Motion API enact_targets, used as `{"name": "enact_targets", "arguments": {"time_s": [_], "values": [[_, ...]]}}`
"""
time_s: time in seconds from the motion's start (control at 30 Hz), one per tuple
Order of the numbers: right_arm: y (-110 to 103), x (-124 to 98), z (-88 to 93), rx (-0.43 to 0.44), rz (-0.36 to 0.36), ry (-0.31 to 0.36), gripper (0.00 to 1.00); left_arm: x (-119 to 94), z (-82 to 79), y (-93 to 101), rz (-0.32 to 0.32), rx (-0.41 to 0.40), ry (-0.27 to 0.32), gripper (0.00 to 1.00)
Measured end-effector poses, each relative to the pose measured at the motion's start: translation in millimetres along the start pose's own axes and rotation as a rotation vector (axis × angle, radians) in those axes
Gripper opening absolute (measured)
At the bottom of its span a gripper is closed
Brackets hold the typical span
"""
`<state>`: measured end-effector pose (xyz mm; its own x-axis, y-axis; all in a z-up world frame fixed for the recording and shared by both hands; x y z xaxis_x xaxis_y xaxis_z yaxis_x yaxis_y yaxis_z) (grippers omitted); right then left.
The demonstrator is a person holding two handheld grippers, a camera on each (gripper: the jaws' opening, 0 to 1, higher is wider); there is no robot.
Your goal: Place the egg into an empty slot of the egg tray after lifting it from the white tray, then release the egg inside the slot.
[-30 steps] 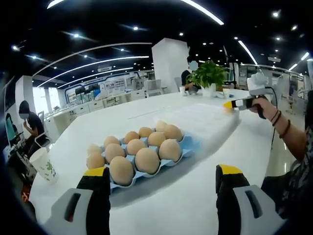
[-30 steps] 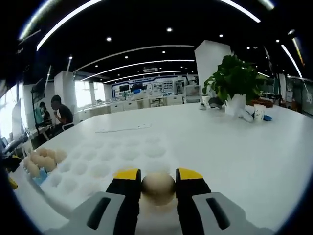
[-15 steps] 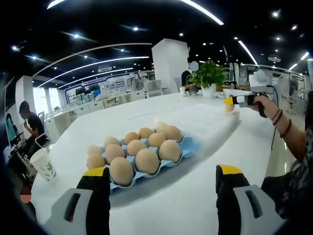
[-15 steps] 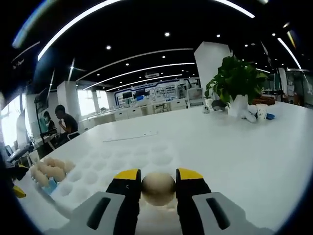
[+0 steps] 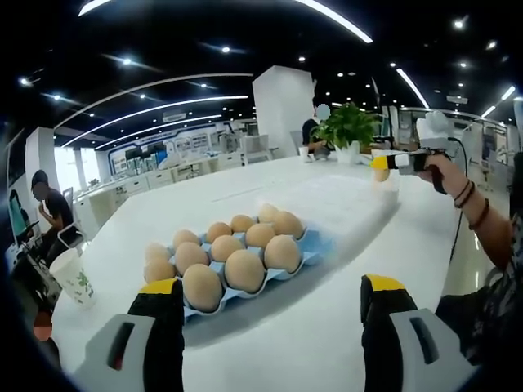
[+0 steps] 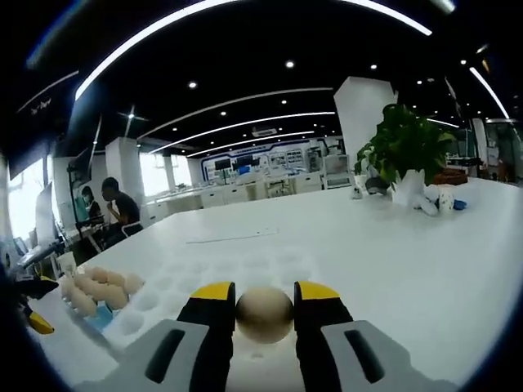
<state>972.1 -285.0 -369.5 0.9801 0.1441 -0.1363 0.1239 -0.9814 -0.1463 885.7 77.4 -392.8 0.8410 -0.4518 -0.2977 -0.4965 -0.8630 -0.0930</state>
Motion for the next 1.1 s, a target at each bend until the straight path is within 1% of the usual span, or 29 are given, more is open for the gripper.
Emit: {"name": "enact_targets", "arguments": {"time_s": [0.27, 0.33, 0.43, 0.63, 0.77, 0.83, 1.1], "values": [[-14, -2, 3.3, 0.007, -0.046, -0.014, 0.29, -1, 1.3, -0.4, 0.003, 0.004, 0.0, 0.91], [-23, -2, 4.2, 0.009, -0.075, -0.017, 0.29, -1, 1.8, -0.9, 0.001, 0.004, 0.0, 0.91], [-29, -1, 4.3, 0.005, -0.104, -0.019, 0.29, -1, 2.1, -0.7, 0.001, 0.004, 0.0, 0.92], [-45, 1, 4.8, -0.004, -0.141, -0.023, 0.29, -3, 1.1, -0.6, -0.001, 0.007, 0.003, 0.92], [-58, -1, 5.5, -0.013, -0.173, -0.029, 0.29, -5, 0.3, 0.1, 0.001, 0.01, 0.004, 0.92], [-67, -1, 6.9, -0.021, -0.191, -0.04, 0.29, -6, 0.1, 0.4, 0.002, 0.012, 0.003, 0.92], [-101, -1, 8.1, -0.032, -0.27, -0.048, 0.29, -10, 0.3, -0.5, 0.001, 0.012, 0.001, 0.91]]}}
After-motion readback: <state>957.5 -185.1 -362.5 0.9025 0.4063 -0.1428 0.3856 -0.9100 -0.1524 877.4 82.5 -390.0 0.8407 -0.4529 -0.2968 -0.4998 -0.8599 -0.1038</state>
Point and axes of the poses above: the point that each gripper's makers call its tool centre point, and the gripper's own axes: x roughly forward along the fingers, y roughly to its right, z roughly out of its underside, the point moved 5 cm from there along -x, roughly backward along the fingers, and after that the axes turned 2 degrees about y, right-handed, at the moved point
